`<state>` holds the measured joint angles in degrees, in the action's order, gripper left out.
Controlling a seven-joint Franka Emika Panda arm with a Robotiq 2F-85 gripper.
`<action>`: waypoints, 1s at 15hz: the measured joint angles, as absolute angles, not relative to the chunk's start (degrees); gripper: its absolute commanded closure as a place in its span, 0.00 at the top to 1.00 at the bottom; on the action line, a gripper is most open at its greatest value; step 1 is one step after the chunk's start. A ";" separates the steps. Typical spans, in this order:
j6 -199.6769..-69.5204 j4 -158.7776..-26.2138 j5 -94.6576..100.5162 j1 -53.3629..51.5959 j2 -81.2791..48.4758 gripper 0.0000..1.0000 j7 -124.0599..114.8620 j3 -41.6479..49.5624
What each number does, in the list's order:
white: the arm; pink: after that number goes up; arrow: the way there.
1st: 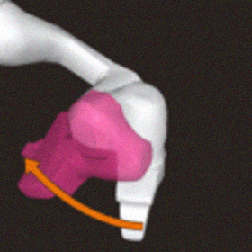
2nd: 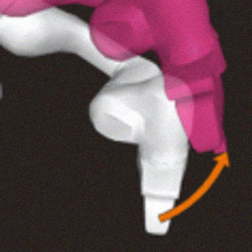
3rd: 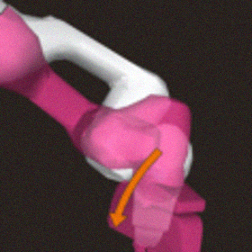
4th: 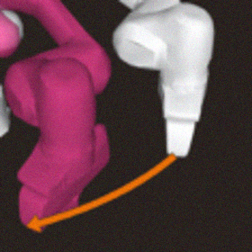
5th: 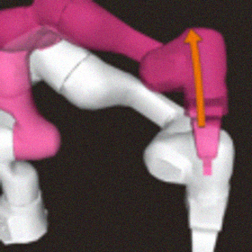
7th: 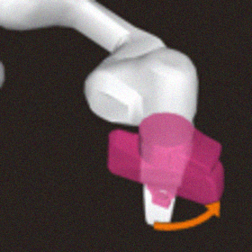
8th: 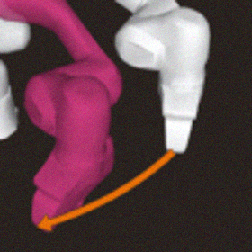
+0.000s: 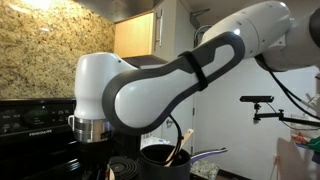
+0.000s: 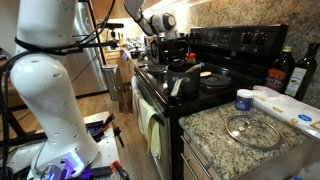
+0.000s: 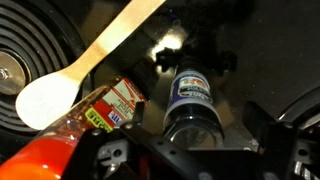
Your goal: Move the small bottle to the left side of the stove
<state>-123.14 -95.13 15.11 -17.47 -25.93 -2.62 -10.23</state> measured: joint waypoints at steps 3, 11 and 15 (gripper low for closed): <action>-123.14 -94.92 15.11 -17.62 -25.92 1.00 -2.62 -10.23; -122.70 -95.27 13.82 -17.68 -22.90 1.00 -2.78 -10.71; -121.38 -100.26 12.74 -17.77 -15.54 1.00 -5.14 -11.46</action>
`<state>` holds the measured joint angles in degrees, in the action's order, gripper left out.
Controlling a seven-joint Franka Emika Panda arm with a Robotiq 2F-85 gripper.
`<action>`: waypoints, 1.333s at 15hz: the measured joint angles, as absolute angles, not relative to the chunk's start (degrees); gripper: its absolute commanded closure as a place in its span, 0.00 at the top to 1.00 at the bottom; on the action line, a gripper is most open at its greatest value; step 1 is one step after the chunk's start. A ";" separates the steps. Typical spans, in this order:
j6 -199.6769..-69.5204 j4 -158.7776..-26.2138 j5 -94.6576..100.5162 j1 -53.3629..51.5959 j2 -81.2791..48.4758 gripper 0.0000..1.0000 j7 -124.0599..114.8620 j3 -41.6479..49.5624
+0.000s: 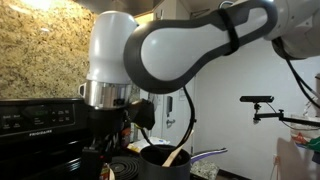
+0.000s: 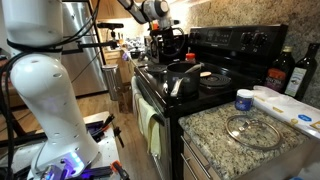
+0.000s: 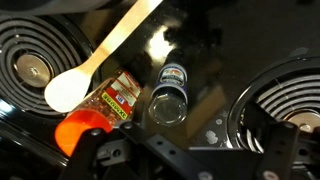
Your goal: Move the small bottle to the left side of the stove
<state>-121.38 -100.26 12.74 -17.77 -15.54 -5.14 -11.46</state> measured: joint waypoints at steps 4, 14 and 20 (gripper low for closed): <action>-120.80 -108.53 12.78 -17.78 -3.62 1.00 -13.70 -11.43; -109.21 -124.80 9.46 -7.87 24.39 1.00 -27.69 -9.09; -107.53 -129.03 1.05 -5.15 26.69 1.00 -22.19 -4.09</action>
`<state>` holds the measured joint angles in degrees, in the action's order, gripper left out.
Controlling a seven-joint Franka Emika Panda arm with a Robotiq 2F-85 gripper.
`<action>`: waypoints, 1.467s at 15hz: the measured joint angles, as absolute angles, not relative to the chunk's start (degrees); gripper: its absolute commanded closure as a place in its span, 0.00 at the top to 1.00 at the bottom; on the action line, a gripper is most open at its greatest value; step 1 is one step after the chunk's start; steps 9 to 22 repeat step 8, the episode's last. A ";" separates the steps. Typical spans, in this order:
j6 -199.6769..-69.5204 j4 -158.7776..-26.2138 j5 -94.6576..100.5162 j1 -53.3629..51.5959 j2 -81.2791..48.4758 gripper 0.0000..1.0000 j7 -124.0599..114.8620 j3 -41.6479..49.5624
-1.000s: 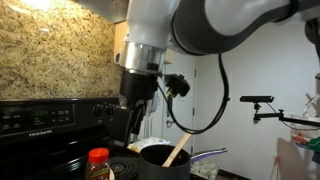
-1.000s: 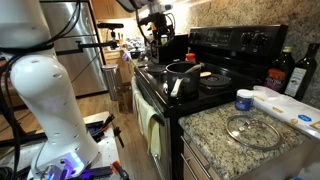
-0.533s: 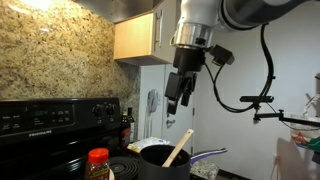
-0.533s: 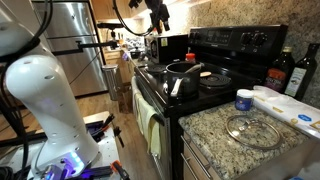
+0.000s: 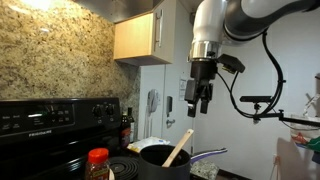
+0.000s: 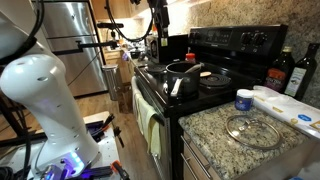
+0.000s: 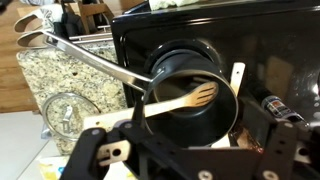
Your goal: Move the small bottle to the left side of the stove
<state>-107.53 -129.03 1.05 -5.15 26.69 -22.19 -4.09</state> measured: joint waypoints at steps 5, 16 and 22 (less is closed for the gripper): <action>-107.53 -129.55 -3.17 -4.79 23.28 1.00 -14.64 -2.12; -107.53 -129.52 -3.17 -4.72 23.73 1.00 -14.65 -2.38; -107.53 -129.52 -3.17 -4.72 23.73 1.00 -14.65 -2.38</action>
